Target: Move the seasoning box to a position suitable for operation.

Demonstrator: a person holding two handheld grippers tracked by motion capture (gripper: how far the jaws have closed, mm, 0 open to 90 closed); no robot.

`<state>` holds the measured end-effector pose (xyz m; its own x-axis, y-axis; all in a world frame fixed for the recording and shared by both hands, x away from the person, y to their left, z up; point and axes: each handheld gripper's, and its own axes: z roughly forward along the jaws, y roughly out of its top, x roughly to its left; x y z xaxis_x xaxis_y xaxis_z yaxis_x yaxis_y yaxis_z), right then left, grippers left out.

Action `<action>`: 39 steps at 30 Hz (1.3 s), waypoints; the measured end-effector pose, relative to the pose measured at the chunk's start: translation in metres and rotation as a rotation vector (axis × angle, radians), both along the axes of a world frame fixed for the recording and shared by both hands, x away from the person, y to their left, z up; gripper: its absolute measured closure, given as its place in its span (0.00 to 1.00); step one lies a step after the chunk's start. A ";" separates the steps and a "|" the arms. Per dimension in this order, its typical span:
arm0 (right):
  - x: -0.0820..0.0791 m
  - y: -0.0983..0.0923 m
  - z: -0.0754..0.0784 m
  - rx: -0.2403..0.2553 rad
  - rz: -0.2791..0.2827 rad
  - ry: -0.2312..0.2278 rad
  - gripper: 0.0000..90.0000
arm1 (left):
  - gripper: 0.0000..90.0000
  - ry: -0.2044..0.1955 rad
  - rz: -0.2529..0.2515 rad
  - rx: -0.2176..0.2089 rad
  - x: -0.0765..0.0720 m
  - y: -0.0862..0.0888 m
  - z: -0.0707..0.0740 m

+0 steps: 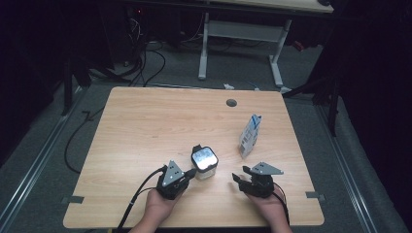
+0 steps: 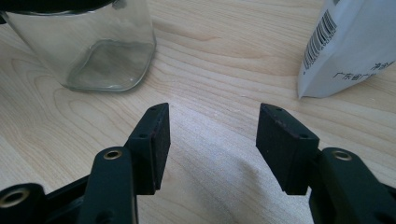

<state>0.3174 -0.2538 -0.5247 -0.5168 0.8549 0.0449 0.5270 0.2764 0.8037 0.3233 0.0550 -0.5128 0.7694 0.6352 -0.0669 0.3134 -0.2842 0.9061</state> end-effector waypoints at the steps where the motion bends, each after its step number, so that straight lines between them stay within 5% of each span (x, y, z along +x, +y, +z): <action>1: 0.000 0.000 0.000 0.000 0.000 0.000 0.50 | 1.00 0.000 -0.001 -0.002 0.000 -0.001 0.000; 15: 0.000 -0.001 0.000 -0.009 -0.002 0.001 0.50 | 0.99 -0.010 -0.029 0.017 0.000 -0.014 0.000; 22: -0.001 -0.001 0.001 -0.011 -0.003 -0.009 0.51 | 0.93 -0.020 -0.001 0.049 -0.001 0.007 0.003; 26: -0.002 0.002 0.003 -0.033 0.001 -0.019 0.51 | 0.84 0.002 0.046 0.096 0.005 0.035 0.000; 27: -0.001 0.006 0.006 -0.029 0.016 -0.027 0.53 | 0.79 0.036 0.093 0.031 0.005 0.041 -0.003; 28: -0.001 0.006 0.006 -0.029 0.016 -0.027 0.53 | 0.78 0.036 0.093 0.031 0.005 0.041 -0.003; 30: 0.002 0.014 0.011 -0.042 0.029 -0.048 0.56 | 0.72 0.118 0.170 -0.094 0.004 0.042 -0.008; 31: 0.003 0.017 0.013 -0.044 0.026 -0.051 0.57 | 0.70 0.091 0.146 0.046 0.012 0.055 -0.007; 38: 0.023 0.029 0.026 -0.028 0.025 -0.058 0.65 | 0.55 0.100 0.147 0.064 0.018 0.063 -0.006; 39: 0.027 0.029 0.028 -0.030 0.026 -0.067 0.66 | 0.52 0.093 0.131 0.097 0.020 0.065 -0.006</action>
